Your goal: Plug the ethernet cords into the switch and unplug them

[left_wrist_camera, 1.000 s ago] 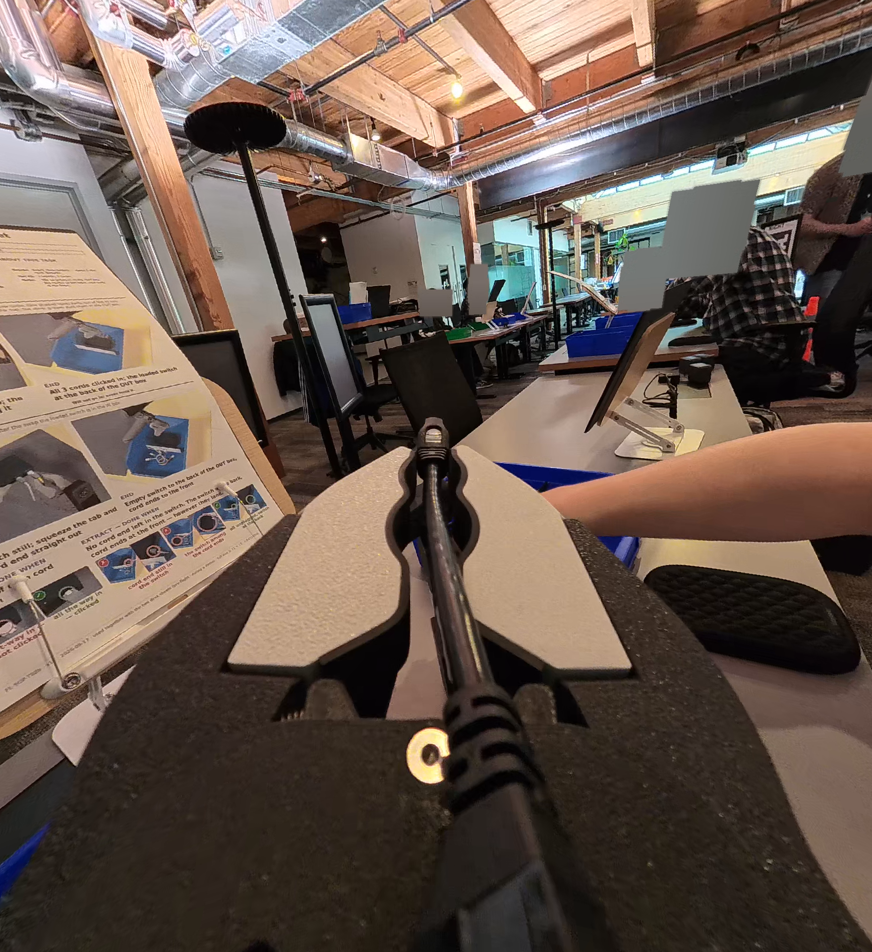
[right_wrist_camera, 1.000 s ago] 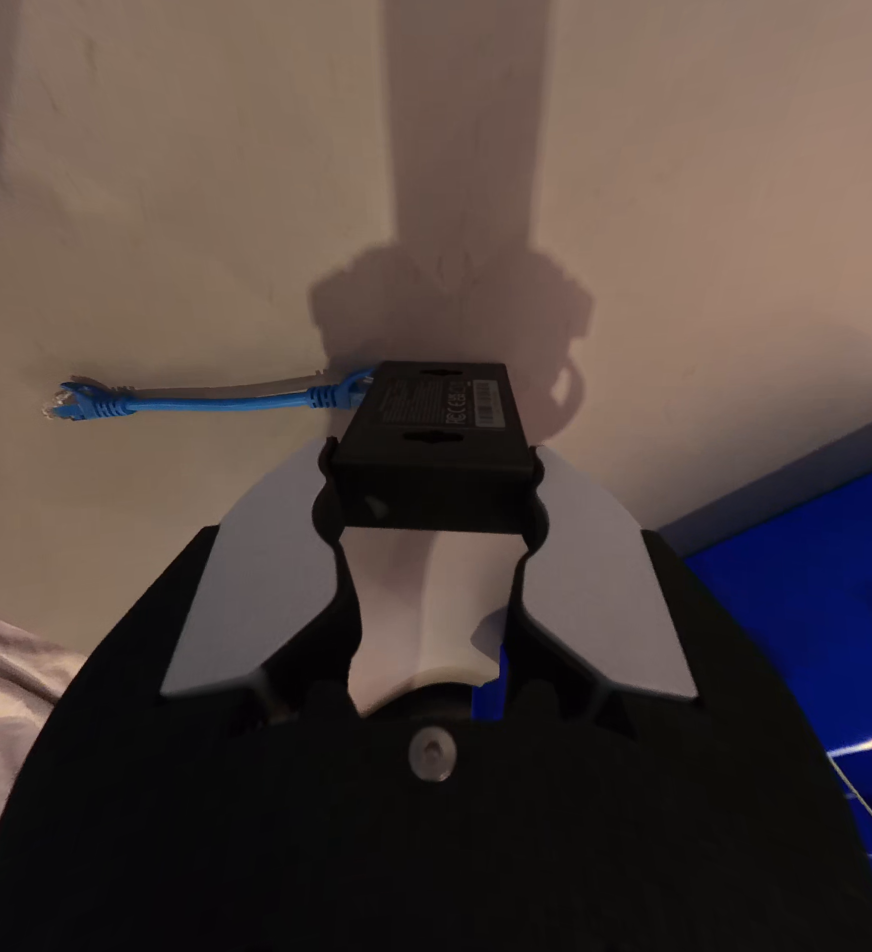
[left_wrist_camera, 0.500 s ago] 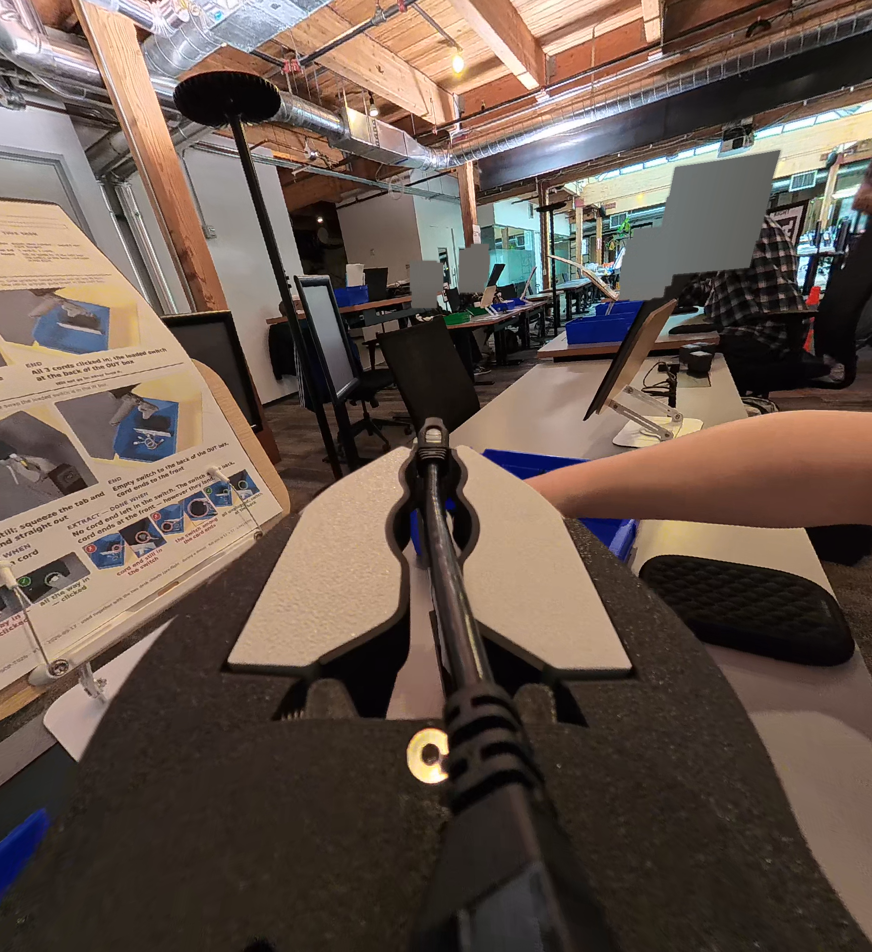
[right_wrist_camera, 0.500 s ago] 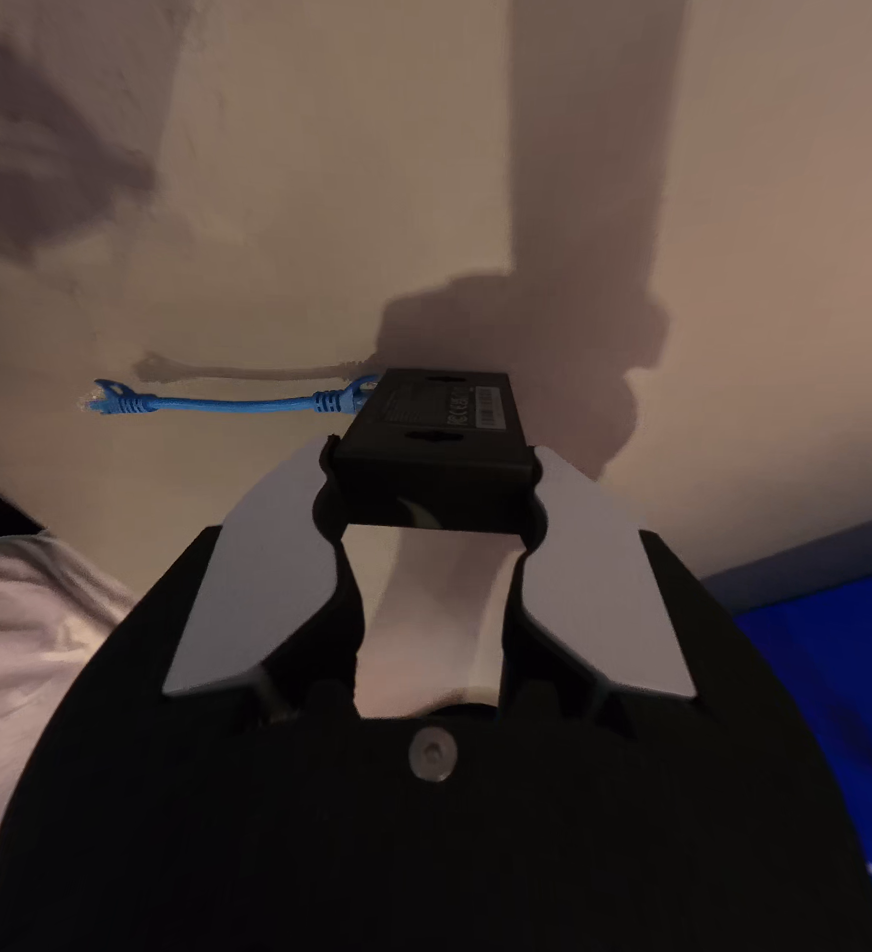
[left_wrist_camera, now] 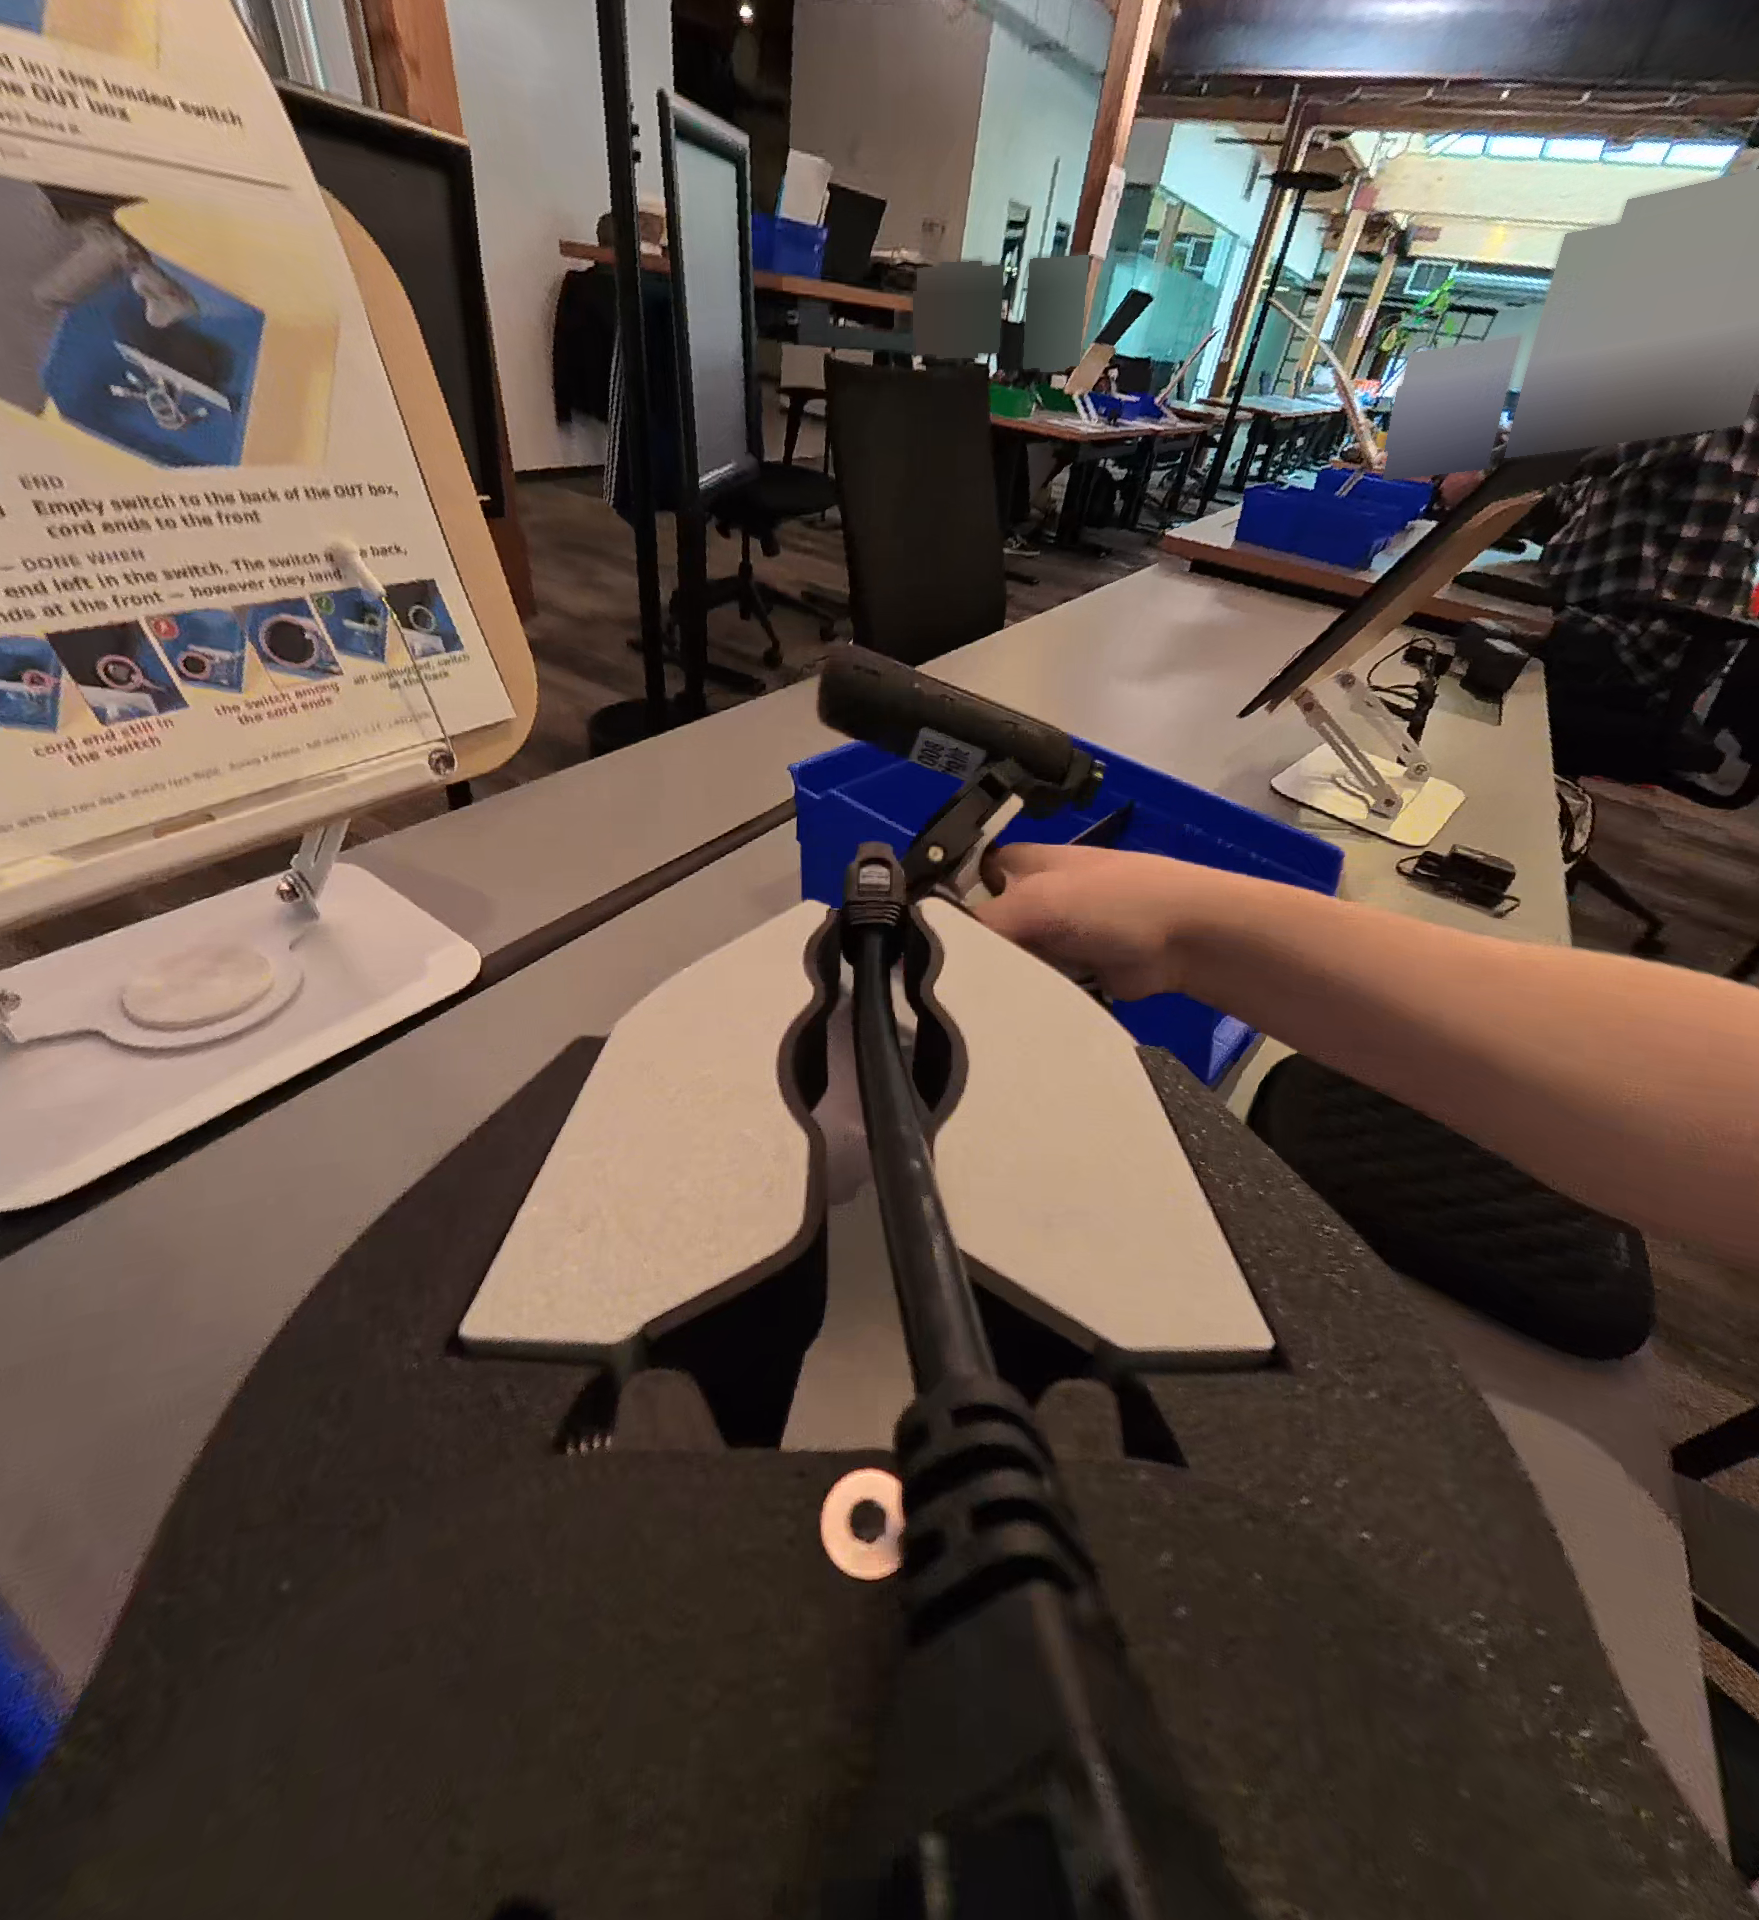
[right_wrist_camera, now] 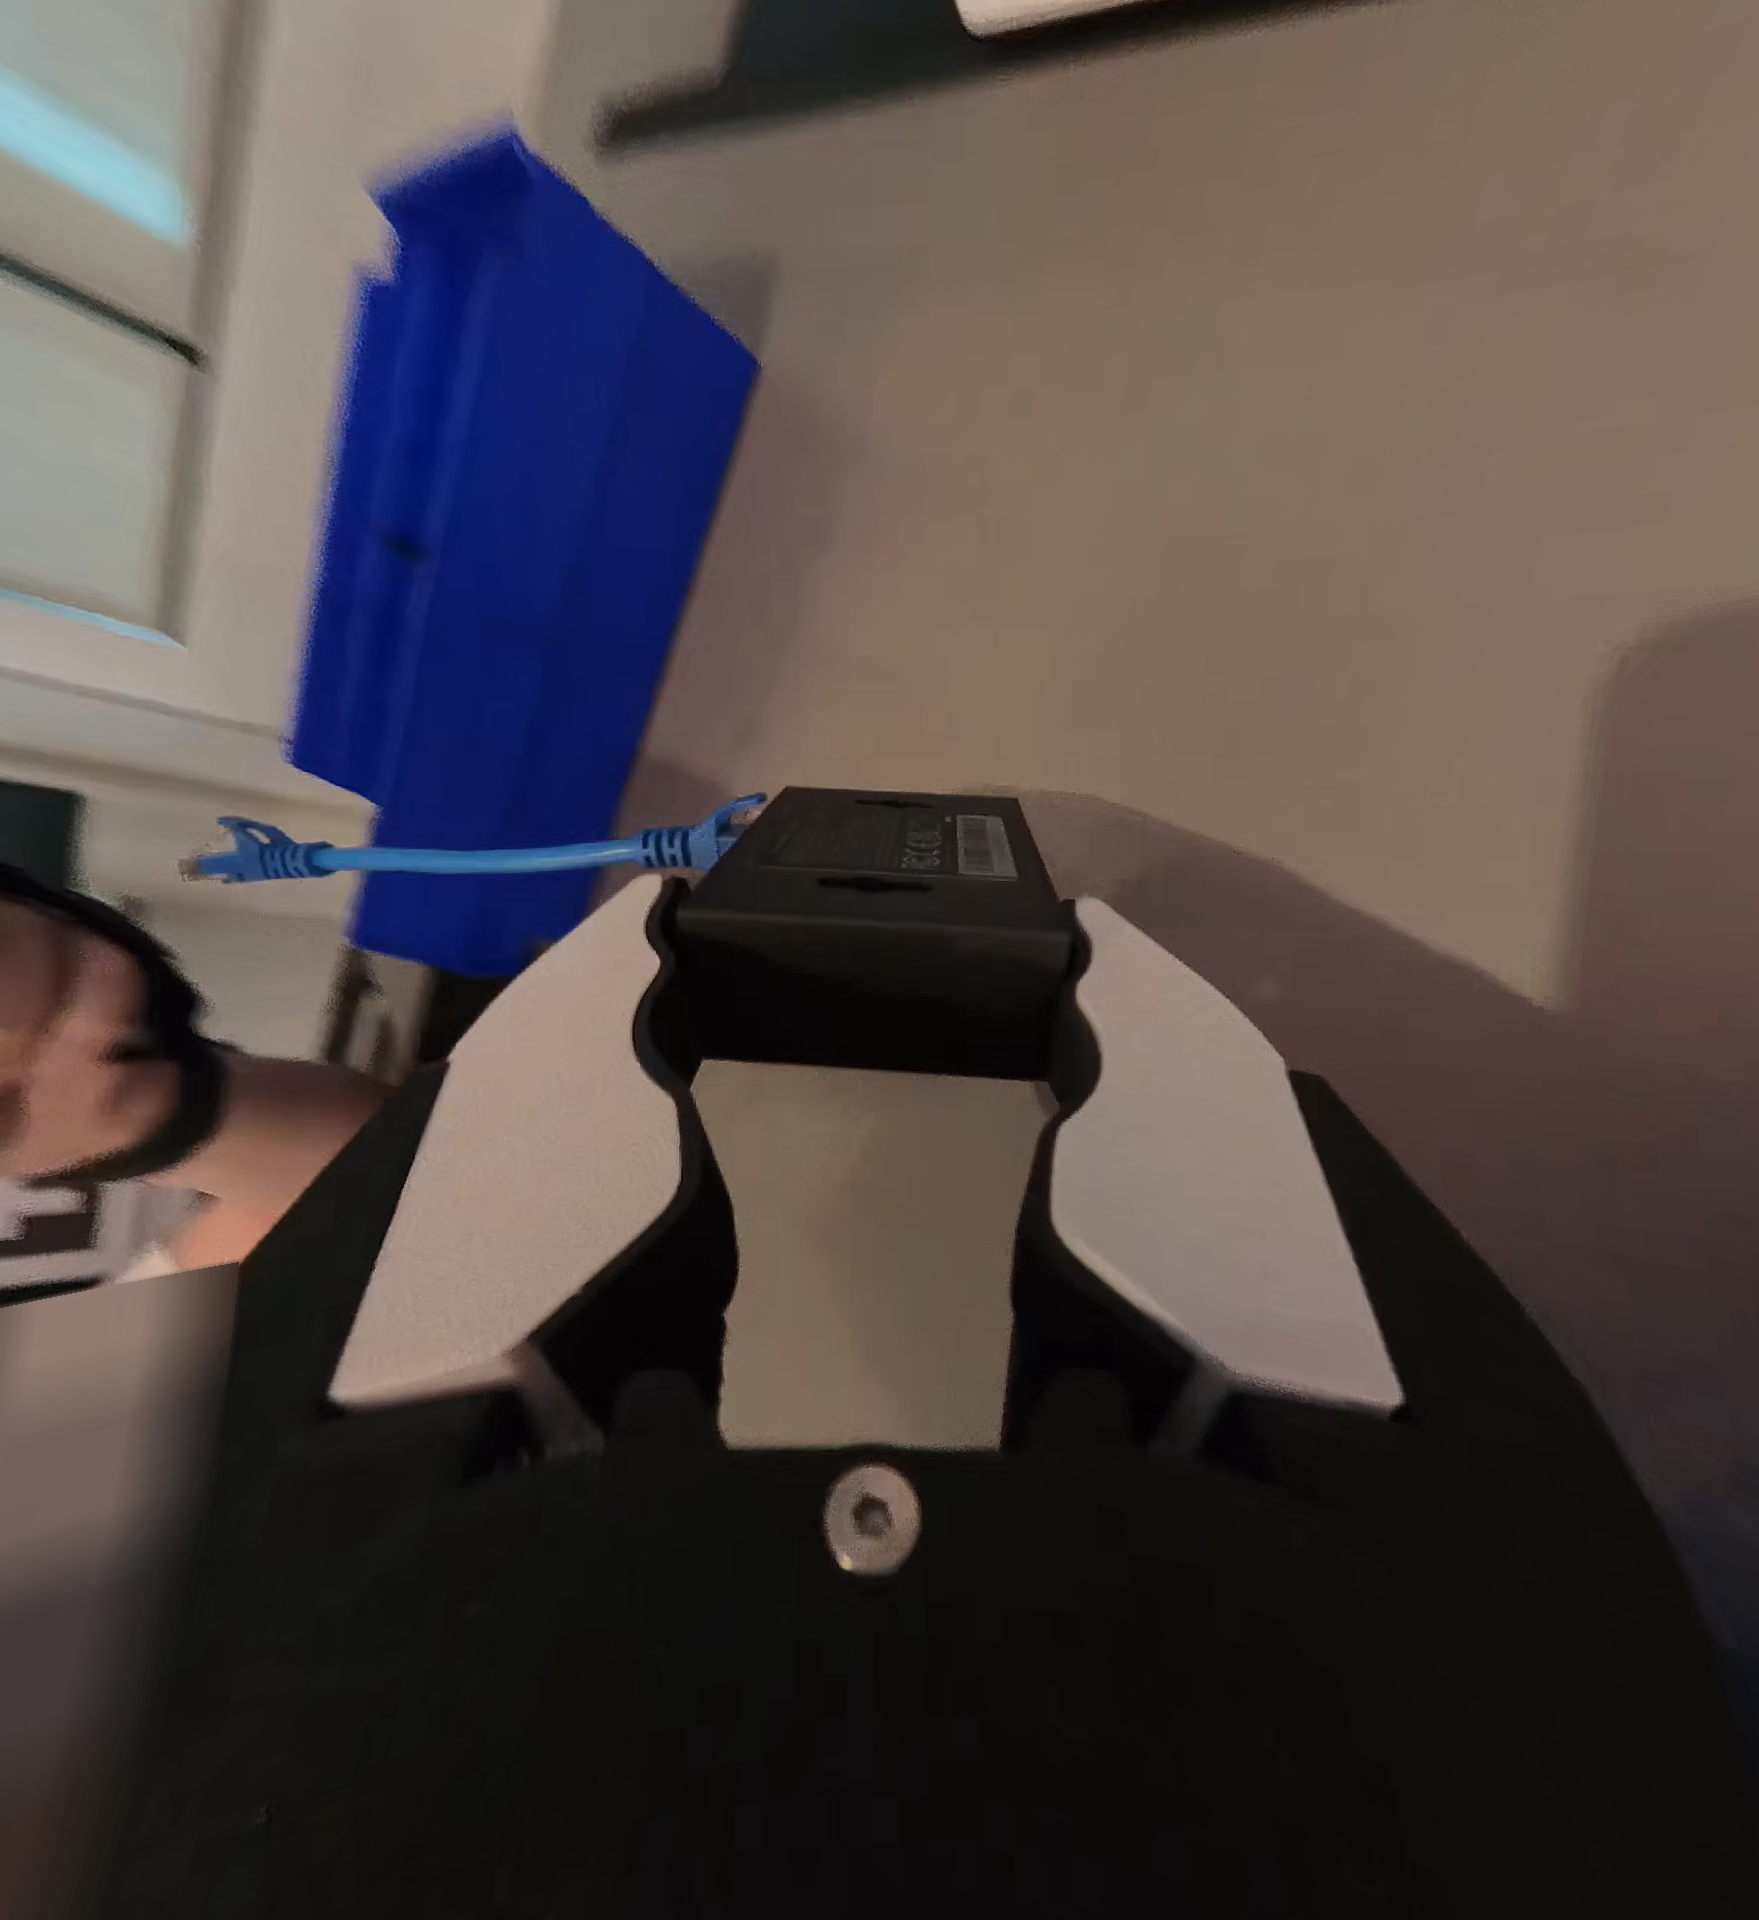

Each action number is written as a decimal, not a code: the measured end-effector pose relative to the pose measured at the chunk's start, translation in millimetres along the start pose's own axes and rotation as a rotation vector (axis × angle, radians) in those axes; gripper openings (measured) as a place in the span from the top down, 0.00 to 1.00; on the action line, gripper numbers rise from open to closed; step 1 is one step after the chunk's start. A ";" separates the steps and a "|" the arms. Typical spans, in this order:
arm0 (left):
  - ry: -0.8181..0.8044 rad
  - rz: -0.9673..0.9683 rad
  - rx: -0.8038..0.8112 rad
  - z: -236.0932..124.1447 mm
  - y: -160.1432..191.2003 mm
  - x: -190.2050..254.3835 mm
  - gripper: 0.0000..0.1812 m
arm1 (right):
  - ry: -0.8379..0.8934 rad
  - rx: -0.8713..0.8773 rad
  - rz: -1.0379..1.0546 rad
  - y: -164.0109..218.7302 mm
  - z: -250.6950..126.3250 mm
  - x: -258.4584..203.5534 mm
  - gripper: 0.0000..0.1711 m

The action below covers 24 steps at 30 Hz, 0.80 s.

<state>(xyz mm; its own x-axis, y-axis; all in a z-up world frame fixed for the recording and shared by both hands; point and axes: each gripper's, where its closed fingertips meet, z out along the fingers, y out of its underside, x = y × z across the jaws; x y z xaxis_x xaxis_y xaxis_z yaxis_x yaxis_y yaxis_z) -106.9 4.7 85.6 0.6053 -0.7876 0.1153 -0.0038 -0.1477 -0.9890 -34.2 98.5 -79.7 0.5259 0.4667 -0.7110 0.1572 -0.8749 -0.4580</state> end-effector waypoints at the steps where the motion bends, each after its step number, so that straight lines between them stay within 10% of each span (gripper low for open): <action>1: -0.011 0.003 -0.009 2.6 3.3 -0.4 0.94 | -0.066 0.070 0.044 -6.2 -1.7 -2.1 0.63; 13: -0.110 0.064 -0.111 29.1 43.1 -9.2 0.94 | -0.310 0.319 0.155 -22.8 8.9 -27.2 0.62; 24: -0.104 0.073 -0.056 15.4 21.2 -9.5 0.94 | 0.311 -0.177 -0.337 18.6 28.1 1.1 0.63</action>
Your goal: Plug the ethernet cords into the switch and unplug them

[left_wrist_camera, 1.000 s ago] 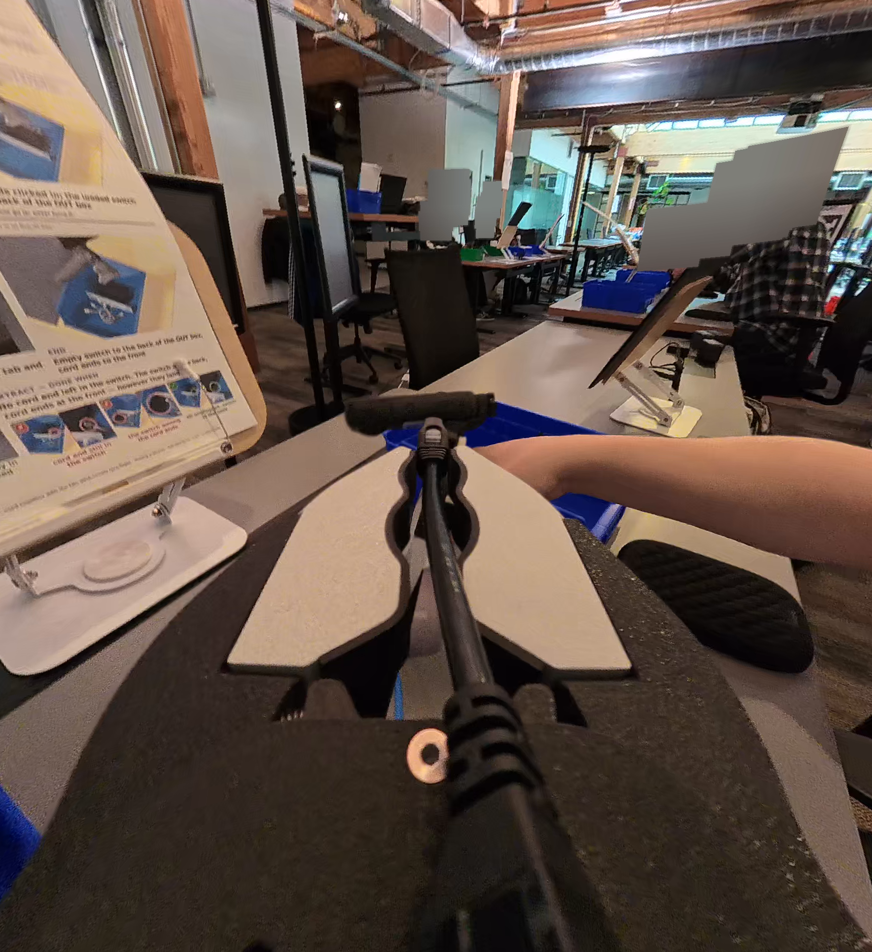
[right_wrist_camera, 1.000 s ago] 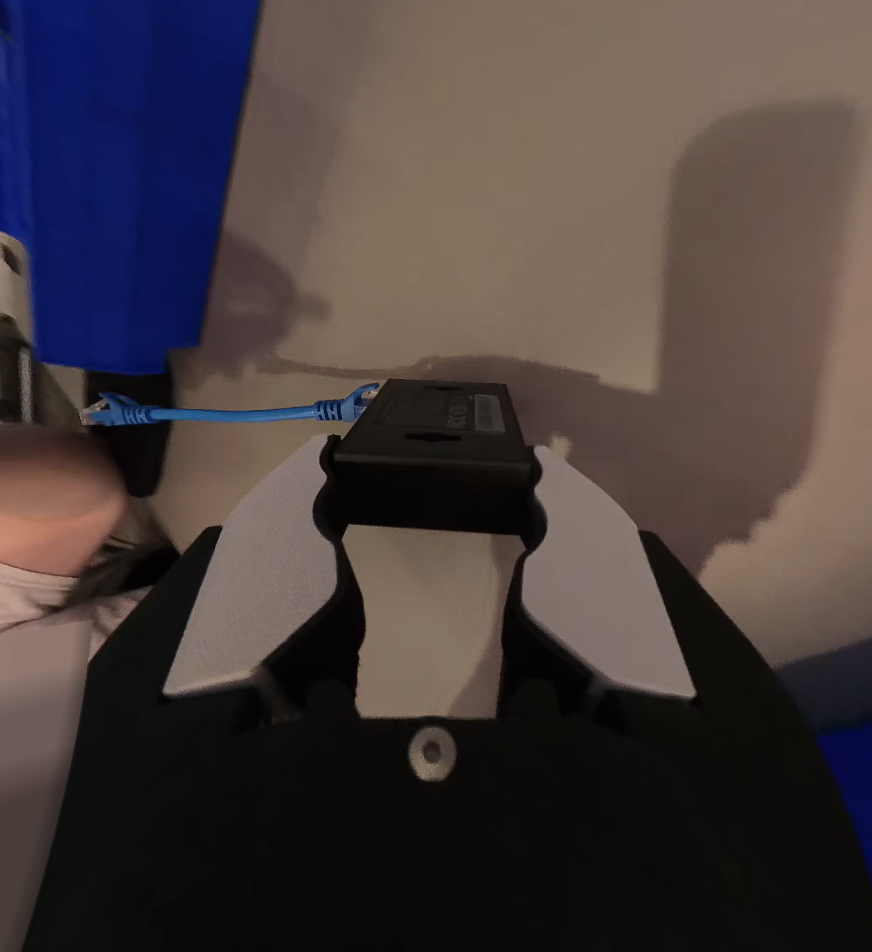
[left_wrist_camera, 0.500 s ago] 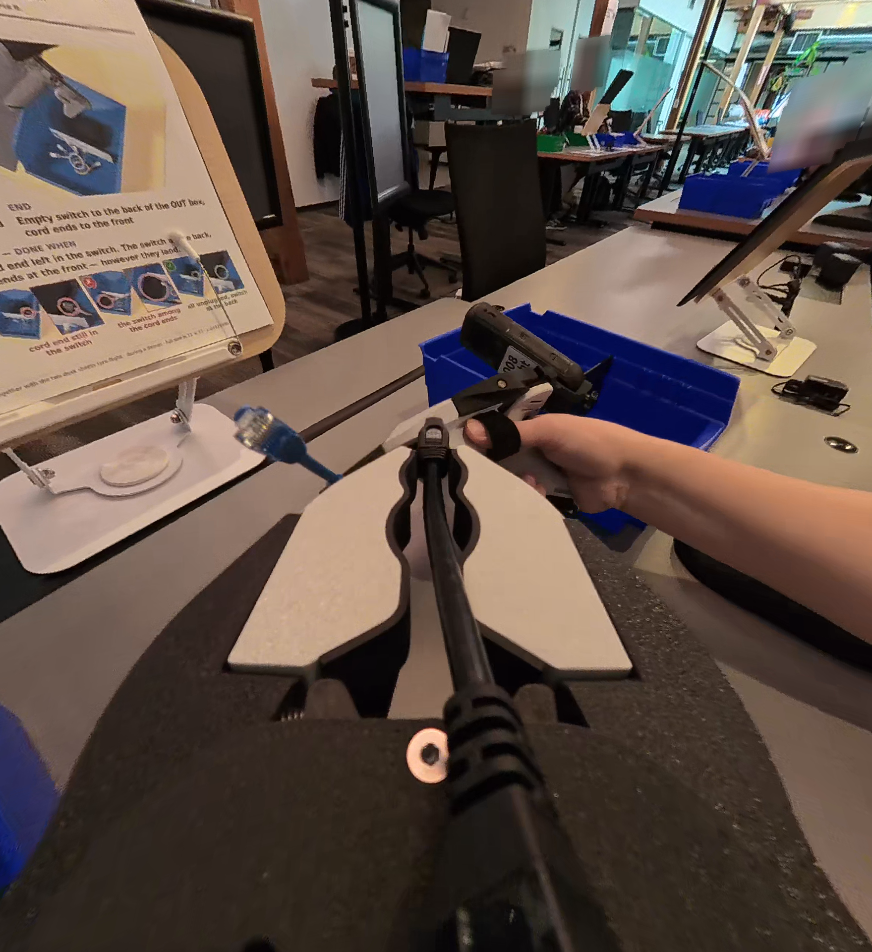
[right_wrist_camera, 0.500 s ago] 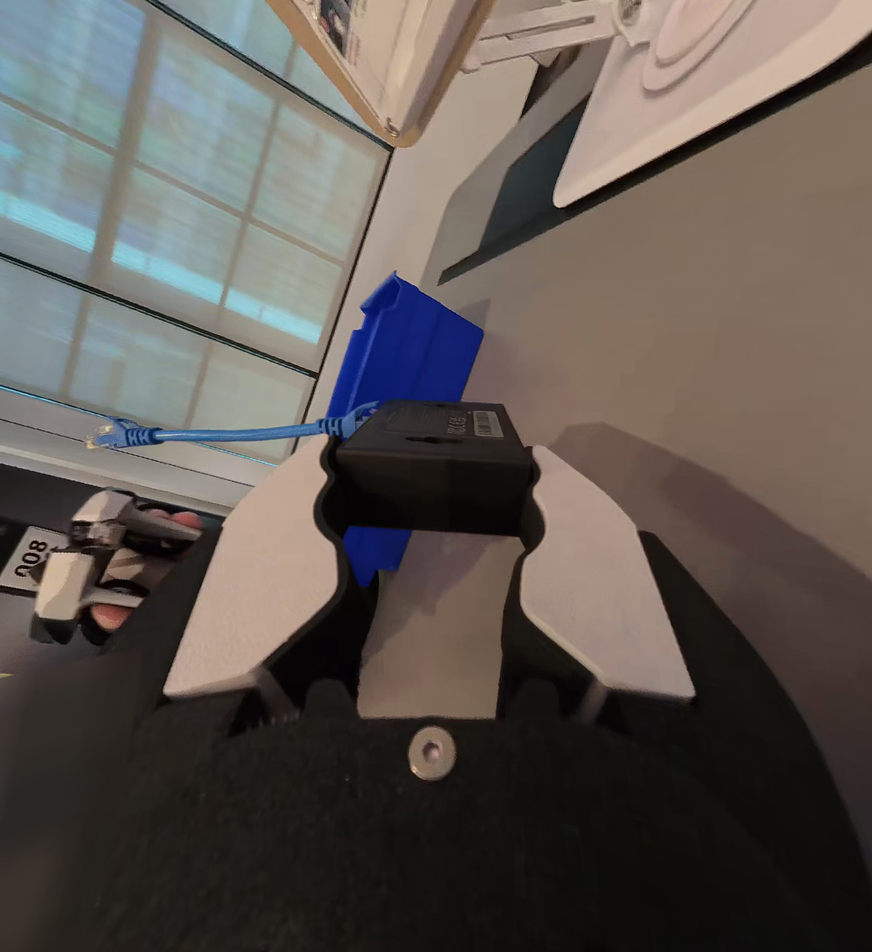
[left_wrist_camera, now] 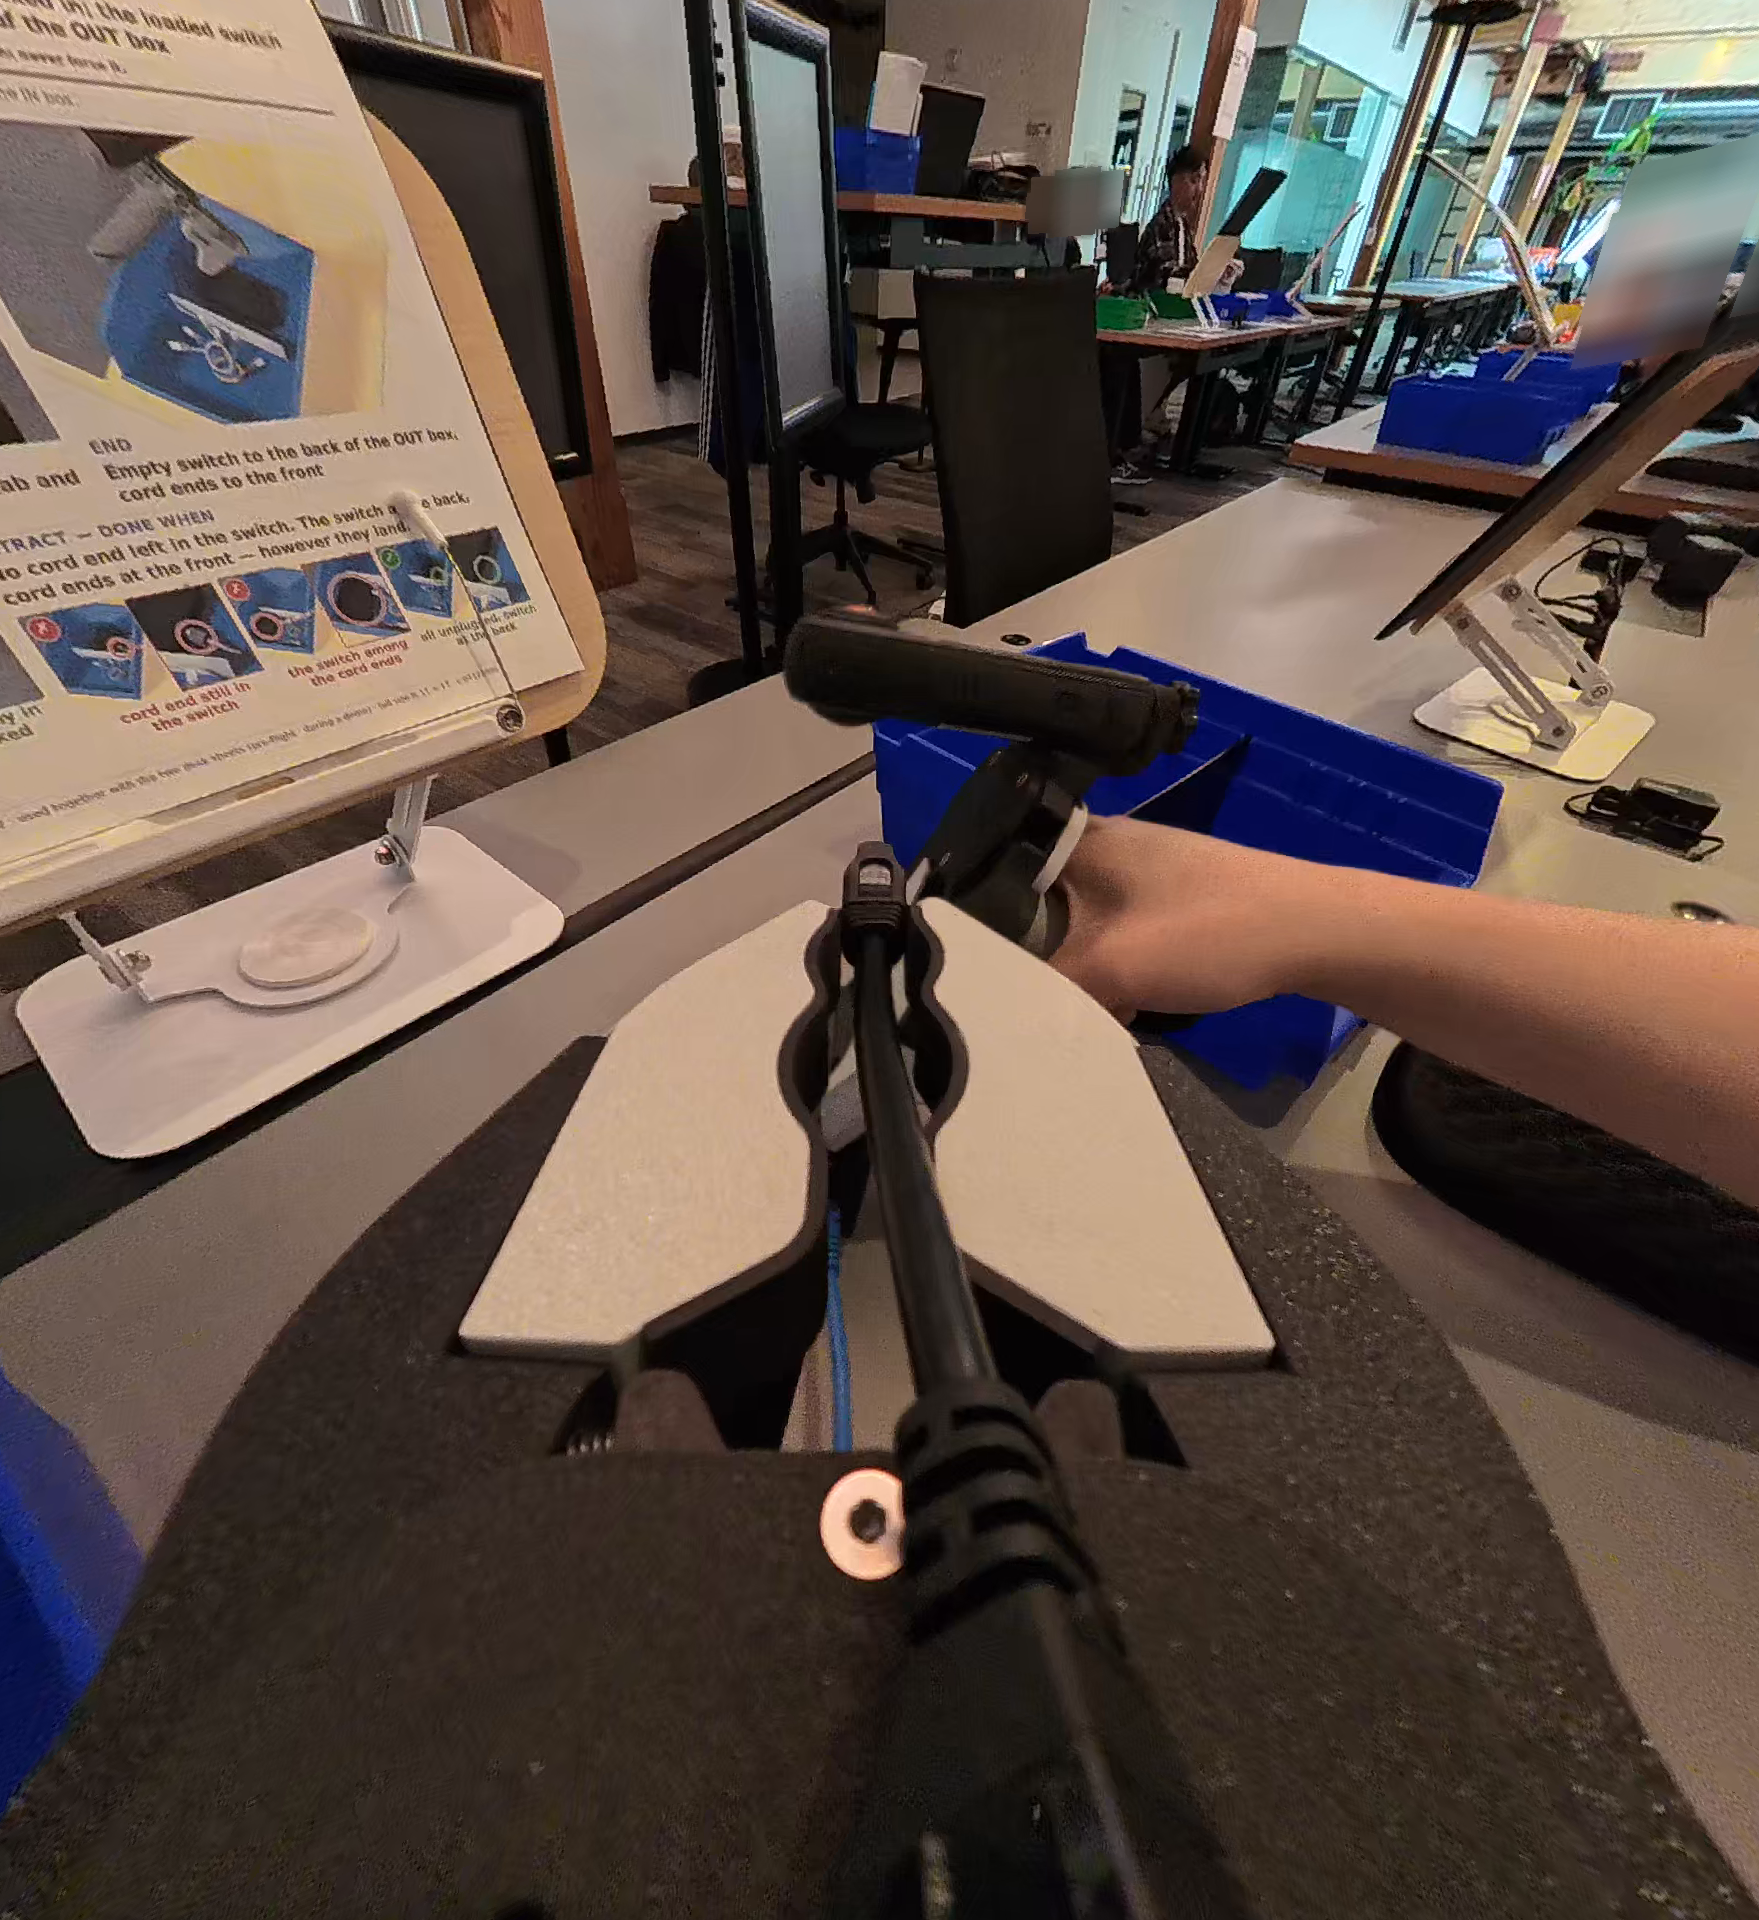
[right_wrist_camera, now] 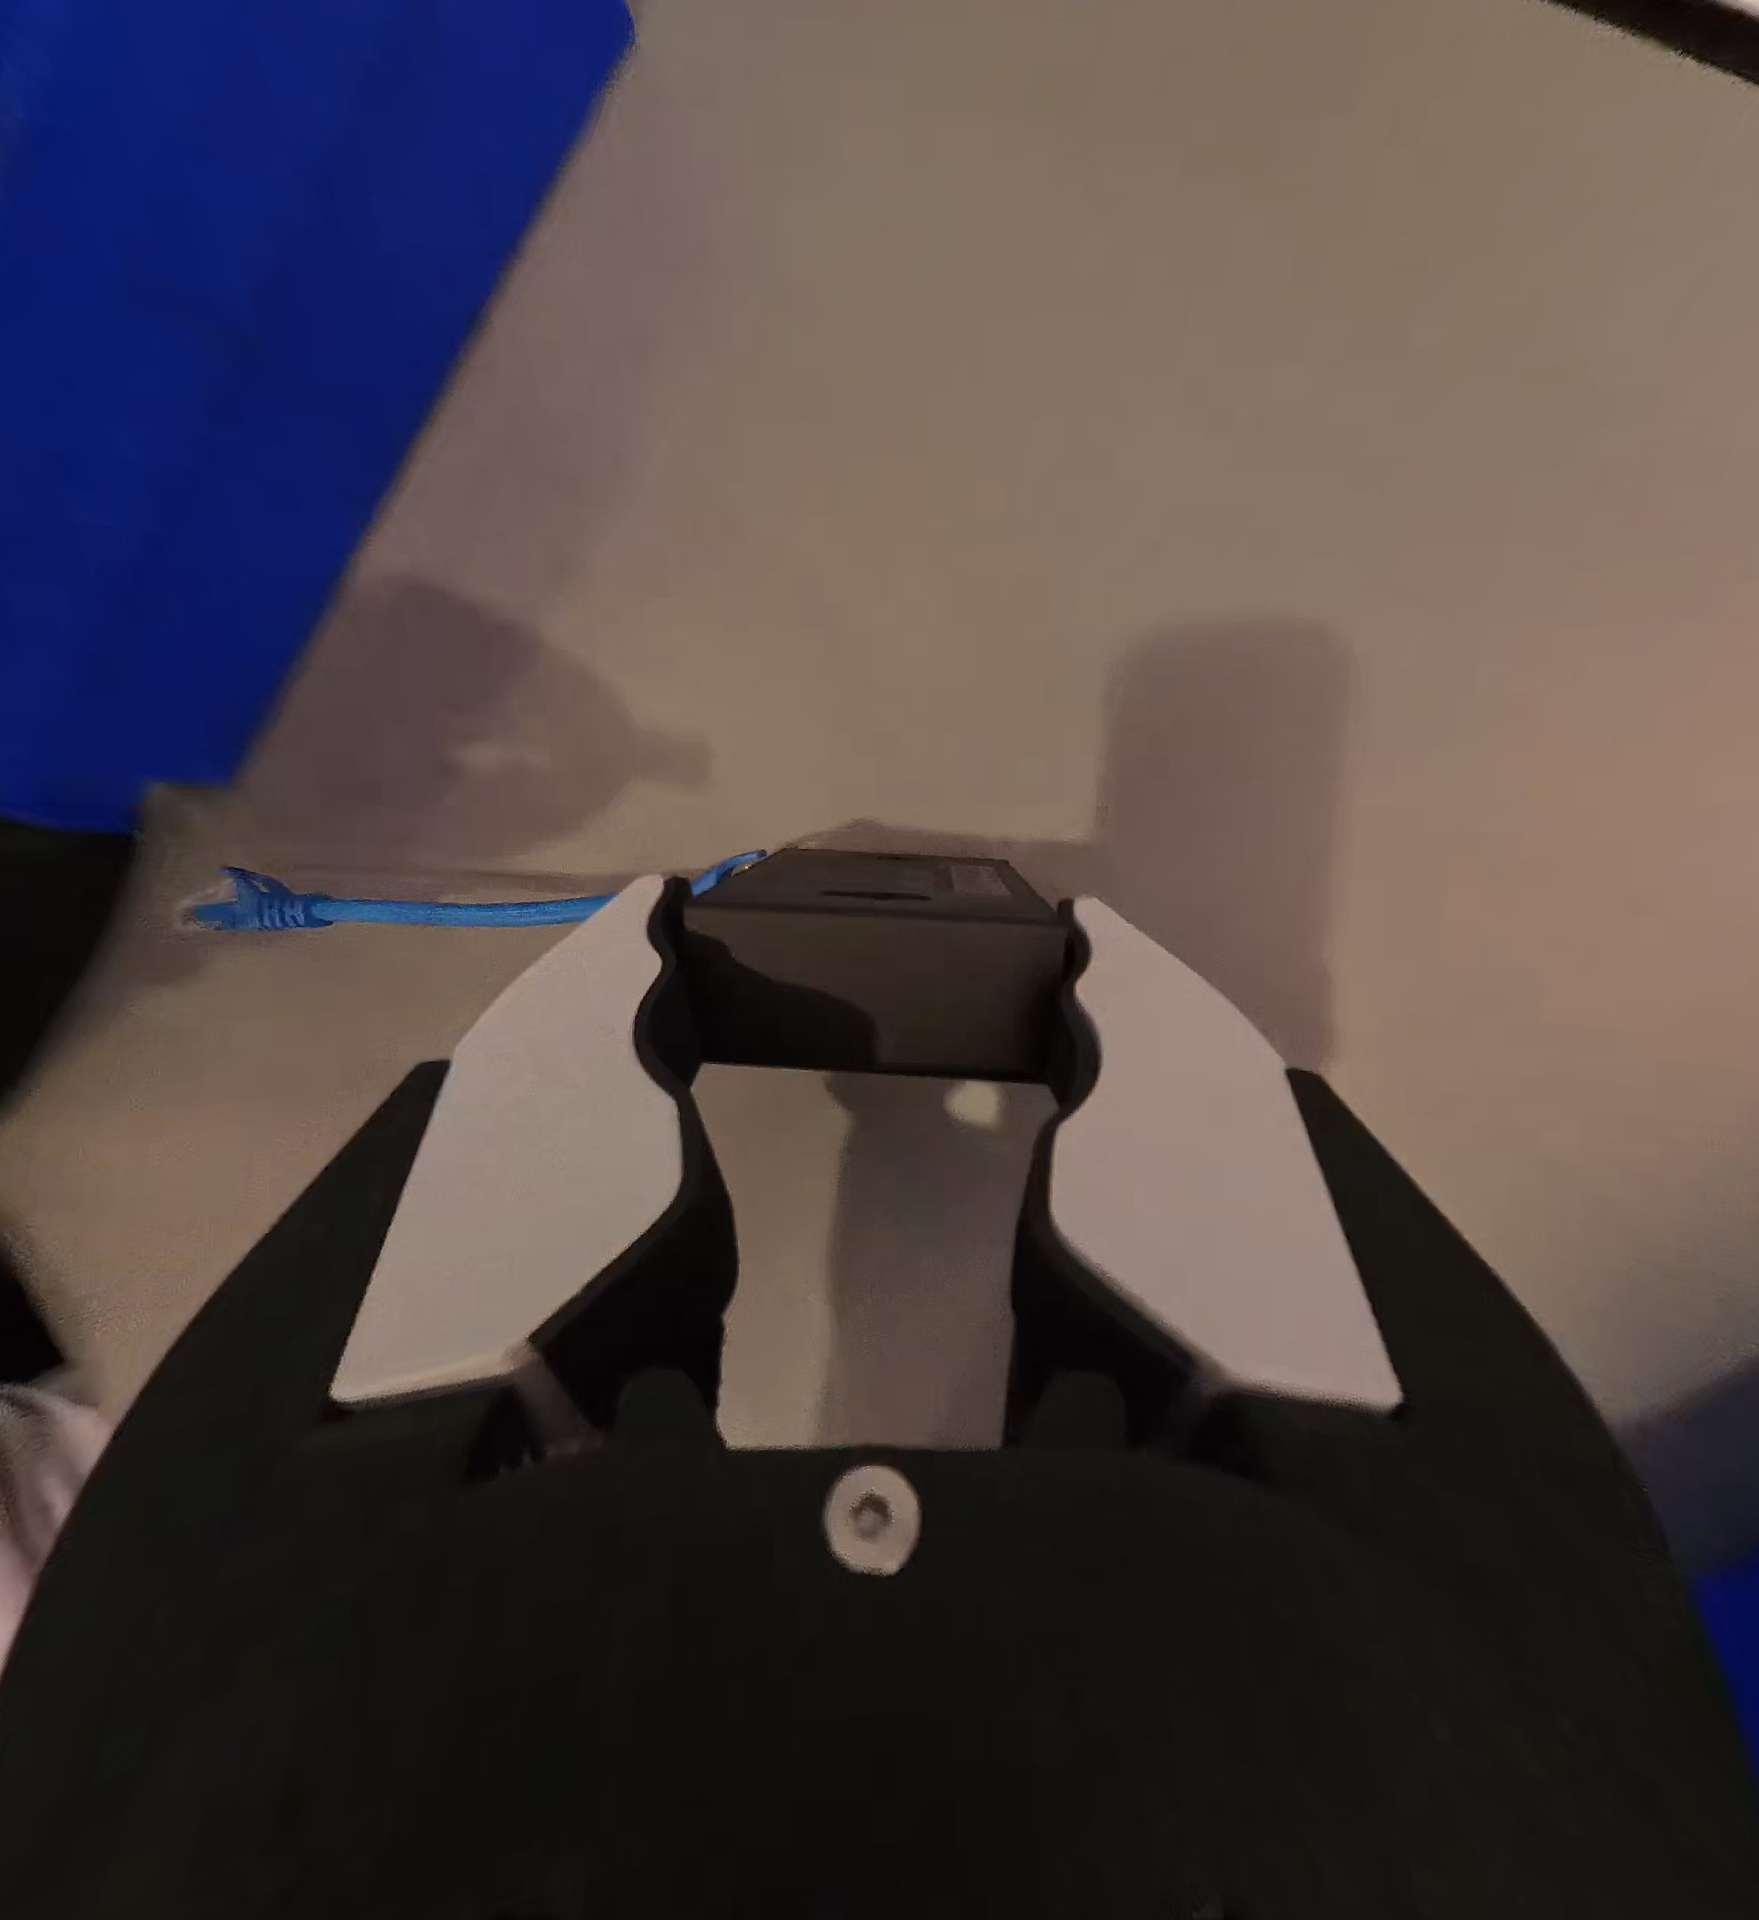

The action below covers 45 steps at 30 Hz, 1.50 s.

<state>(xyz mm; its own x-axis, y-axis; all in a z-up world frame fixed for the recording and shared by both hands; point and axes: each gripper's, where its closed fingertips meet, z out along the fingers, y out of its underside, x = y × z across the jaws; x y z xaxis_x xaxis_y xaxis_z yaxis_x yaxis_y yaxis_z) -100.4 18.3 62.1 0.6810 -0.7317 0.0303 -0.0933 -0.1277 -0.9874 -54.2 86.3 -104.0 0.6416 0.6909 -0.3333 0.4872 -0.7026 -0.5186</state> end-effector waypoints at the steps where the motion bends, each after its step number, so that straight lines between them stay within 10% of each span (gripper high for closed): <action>1: 0.000 -0.001 0.006 -1.4 -1.8 -0.5 0.94 | 0.061 -0.068 -0.056 4.6 -1.3 1.8 0.63; 14: 0.019 -0.001 0.028 -7.5 -10.2 3.5 0.94 | 0.289 -0.593 -0.288 38.5 -16.9 7.2 0.62; 45: 0.031 0.009 0.088 -21.7 -29.0 5.5 0.94 | 0.024 -0.621 -0.161 50.7 10.9 -27.3 0.55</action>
<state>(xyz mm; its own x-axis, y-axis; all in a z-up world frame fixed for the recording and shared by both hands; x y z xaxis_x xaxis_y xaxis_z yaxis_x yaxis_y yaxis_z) -109.6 3.5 94.3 0.6578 -0.7528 0.0250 -0.0338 -0.0627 -0.9975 -53.5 33.7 -129.8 0.5417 0.7969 -0.2676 0.8261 -0.5634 -0.0056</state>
